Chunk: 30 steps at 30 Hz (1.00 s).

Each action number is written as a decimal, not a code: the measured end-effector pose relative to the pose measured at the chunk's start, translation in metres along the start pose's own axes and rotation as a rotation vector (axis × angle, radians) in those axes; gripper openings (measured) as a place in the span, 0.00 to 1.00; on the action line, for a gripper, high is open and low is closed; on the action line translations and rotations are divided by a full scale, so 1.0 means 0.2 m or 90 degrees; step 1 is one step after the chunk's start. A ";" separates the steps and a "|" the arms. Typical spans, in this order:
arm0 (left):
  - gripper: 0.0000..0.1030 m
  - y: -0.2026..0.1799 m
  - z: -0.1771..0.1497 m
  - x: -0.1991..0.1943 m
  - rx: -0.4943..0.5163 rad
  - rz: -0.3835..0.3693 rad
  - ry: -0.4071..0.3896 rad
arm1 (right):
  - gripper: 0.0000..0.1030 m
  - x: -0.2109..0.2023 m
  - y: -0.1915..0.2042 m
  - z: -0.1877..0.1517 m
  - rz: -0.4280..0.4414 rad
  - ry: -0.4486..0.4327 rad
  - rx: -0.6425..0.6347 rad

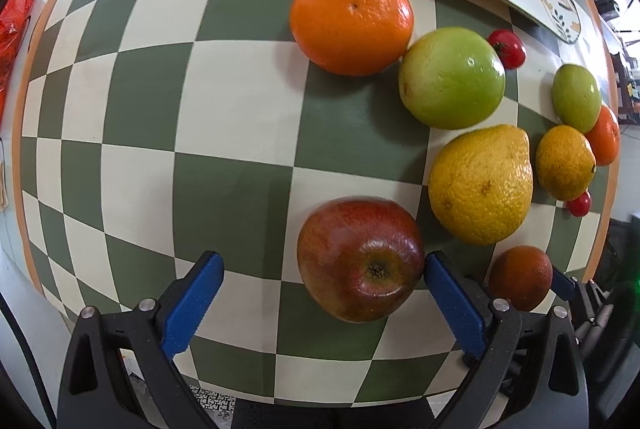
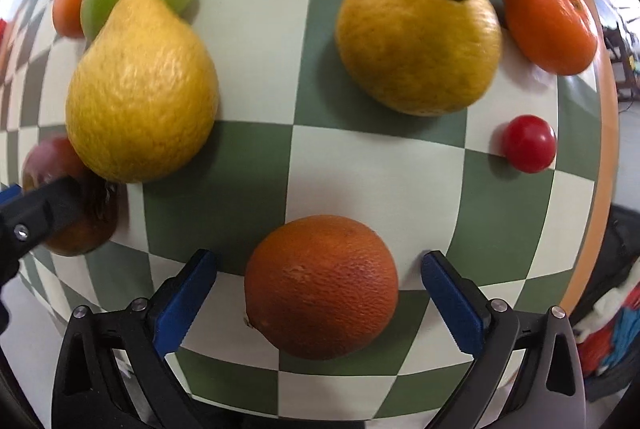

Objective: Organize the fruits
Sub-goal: 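Grasp the red apple with the left gripper while the right gripper grasps the blood orange, then place the red apple on the plate with the left gripper while the right places the blood orange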

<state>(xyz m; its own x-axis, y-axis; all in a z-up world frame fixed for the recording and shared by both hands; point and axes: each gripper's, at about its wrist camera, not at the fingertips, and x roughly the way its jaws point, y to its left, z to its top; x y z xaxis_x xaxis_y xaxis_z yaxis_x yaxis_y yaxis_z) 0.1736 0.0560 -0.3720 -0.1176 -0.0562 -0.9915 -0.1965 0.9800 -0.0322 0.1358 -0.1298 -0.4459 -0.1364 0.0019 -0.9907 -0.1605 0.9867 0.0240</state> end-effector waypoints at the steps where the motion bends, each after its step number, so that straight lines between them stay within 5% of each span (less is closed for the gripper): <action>1: 0.95 -0.01 0.00 0.01 0.005 -0.003 0.003 | 0.99 -0.02 -0.02 -0.01 0.012 -0.008 0.009; 5: 0.86 -0.07 -0.03 0.08 0.032 -0.012 0.013 | 0.73 -0.08 -0.07 -0.07 0.033 -0.041 0.035; 8: 0.60 -0.11 -0.01 0.14 0.050 -0.016 0.018 | 0.65 -0.11 -0.13 -0.11 0.068 -0.051 0.057; 19: 0.59 -0.07 -0.12 0.10 0.078 -0.001 -0.056 | 0.56 -0.14 -0.26 -0.19 0.097 -0.068 0.112; 25: 0.59 0.08 -0.13 -0.07 0.062 -0.079 -0.084 | 0.56 -0.33 -0.33 -0.23 0.119 -0.103 0.131; 30: 0.59 0.08 0.07 -0.43 0.035 -0.155 -0.134 | 0.56 -0.59 -0.30 -0.18 0.168 -0.171 0.147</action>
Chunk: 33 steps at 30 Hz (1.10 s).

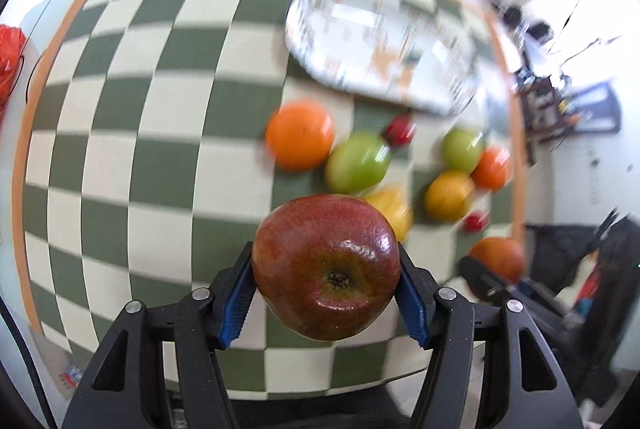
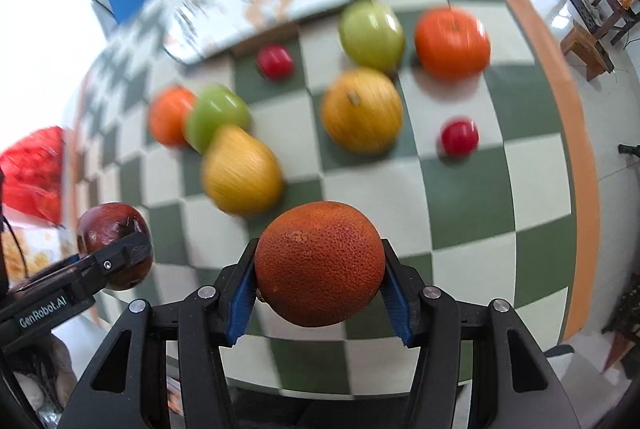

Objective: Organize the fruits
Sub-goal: 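Place the red apple on the plate with the left gripper while the right places the blood orange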

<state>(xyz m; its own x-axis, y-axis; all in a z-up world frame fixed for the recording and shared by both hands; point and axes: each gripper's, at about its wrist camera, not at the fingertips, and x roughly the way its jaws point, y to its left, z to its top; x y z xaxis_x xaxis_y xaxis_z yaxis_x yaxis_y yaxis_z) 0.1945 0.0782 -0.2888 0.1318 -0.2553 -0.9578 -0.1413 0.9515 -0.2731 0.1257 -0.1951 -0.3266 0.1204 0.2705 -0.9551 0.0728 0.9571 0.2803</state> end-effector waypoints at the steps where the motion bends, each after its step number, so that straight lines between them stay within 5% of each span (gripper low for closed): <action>1: 0.59 -0.04 0.07 -0.04 -0.006 -0.013 -0.006 | 0.56 -0.05 0.03 0.07 0.012 -0.012 0.002; 8: 0.59 -0.15 0.62 -0.05 -0.039 -0.034 -0.011 | 0.56 -0.15 0.24 0.61 0.063 -0.062 -0.010; 17: 0.59 -0.19 1.15 0.45 -0.080 -0.040 0.087 | 0.56 0.34 0.37 1.41 0.036 -0.012 -0.056; 23: 0.59 -0.22 1.26 0.62 -0.067 -0.019 0.118 | 0.56 0.59 0.41 1.64 0.002 0.017 -0.110; 33: 0.60 -0.21 1.28 0.69 -0.062 0.005 0.137 | 0.57 0.69 0.39 1.71 -0.001 0.047 -0.125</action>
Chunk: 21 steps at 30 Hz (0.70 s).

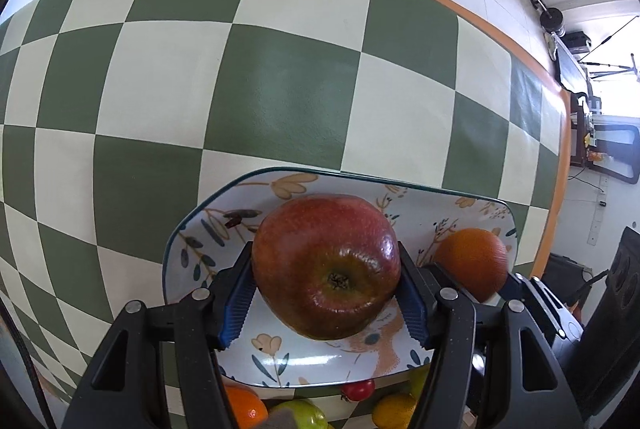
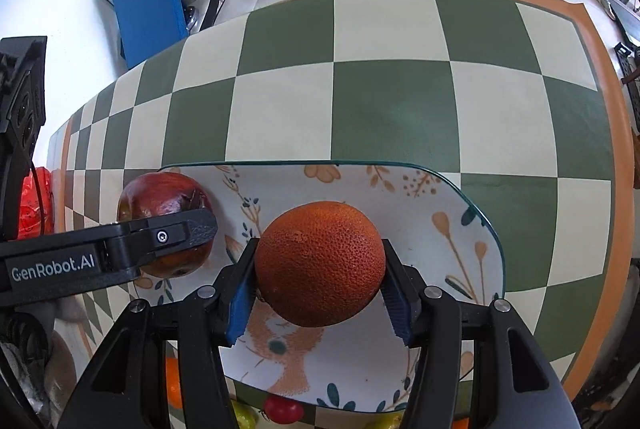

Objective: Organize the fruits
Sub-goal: 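Place the red apple on the plate with the left gripper while the right places the blood orange, then lift both grippers away from the plate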

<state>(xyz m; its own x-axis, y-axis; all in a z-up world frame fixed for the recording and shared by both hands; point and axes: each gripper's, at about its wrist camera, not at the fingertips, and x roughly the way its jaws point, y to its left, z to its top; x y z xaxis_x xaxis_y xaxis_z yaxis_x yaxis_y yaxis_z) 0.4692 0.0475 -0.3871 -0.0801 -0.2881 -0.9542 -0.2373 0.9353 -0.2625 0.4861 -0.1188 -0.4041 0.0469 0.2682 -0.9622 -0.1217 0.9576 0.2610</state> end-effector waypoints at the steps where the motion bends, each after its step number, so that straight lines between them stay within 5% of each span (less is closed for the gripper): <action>1: 0.60 0.01 0.00 0.00 -0.001 0.001 0.001 | 0.57 0.00 0.00 0.00 -0.002 0.003 0.000; 3: 0.63 0.01 0.00 0.01 -0.006 -0.005 0.004 | 0.70 0.00 -0.02 0.00 -0.001 0.002 0.006; 6: 0.84 0.02 0.00 -0.03 -0.005 0.003 -0.015 | 0.78 -0.01 -0.02 0.00 -0.001 0.000 0.009; 11: 0.84 0.01 -0.03 -0.16 0.010 0.033 -0.060 | 0.92 -0.07 -0.03 -0.03 -0.031 -0.006 0.014; 21: 0.84 0.00 -0.39 -0.46 0.067 0.157 -0.202 | 0.93 -0.32 0.00 -0.24 -0.134 -0.060 0.007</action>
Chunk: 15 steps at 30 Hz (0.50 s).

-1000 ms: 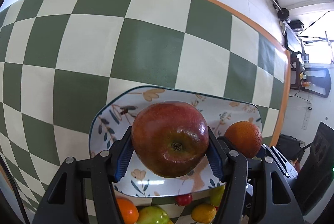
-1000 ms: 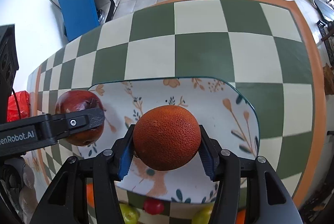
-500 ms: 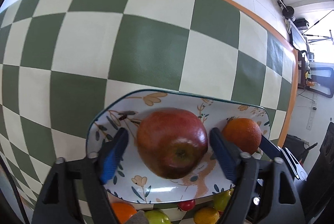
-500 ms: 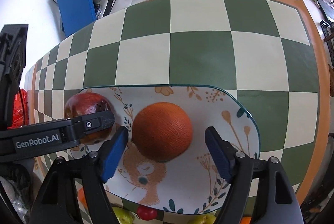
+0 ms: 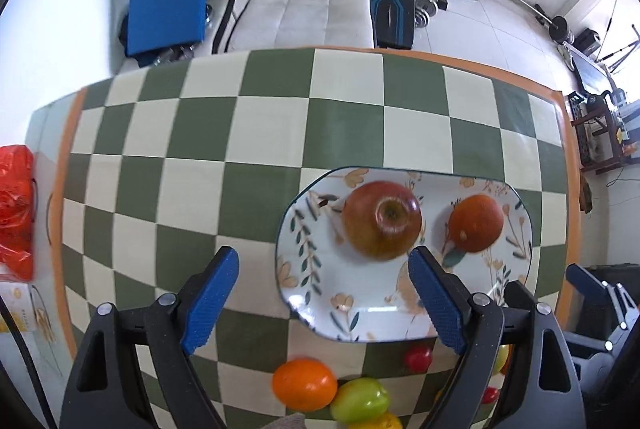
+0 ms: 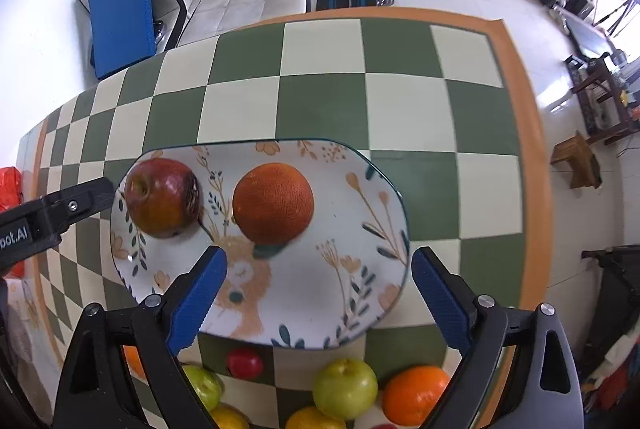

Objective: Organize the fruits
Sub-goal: 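Lift both grippers away from the plate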

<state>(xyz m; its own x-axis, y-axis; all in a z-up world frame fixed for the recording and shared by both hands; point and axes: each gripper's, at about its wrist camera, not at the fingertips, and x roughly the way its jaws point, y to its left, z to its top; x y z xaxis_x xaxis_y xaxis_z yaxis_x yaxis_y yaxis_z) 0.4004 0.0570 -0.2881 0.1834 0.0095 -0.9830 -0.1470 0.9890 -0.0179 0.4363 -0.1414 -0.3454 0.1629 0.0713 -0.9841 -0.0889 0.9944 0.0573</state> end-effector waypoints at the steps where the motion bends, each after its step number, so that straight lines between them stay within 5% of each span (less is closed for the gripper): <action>1: 0.84 0.00 -0.03 -0.03 0.001 0.004 -0.010 | 0.93 -0.03 0.01 -0.03 -0.010 -0.007 -0.003; 15: 0.84 0.03 -0.41 -0.53 0.014 0.007 -0.129 | 0.93 -0.55 0.07 -0.39 -0.036 -0.086 -0.003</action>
<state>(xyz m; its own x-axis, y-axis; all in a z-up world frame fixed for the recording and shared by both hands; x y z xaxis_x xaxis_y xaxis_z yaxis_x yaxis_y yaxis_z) 0.3002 0.0502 -0.1984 0.3738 0.0476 -0.9263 -0.1291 0.9916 -0.0011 0.3407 -0.1418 -0.2492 0.2992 0.0253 -0.9539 -0.0799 0.9968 0.0013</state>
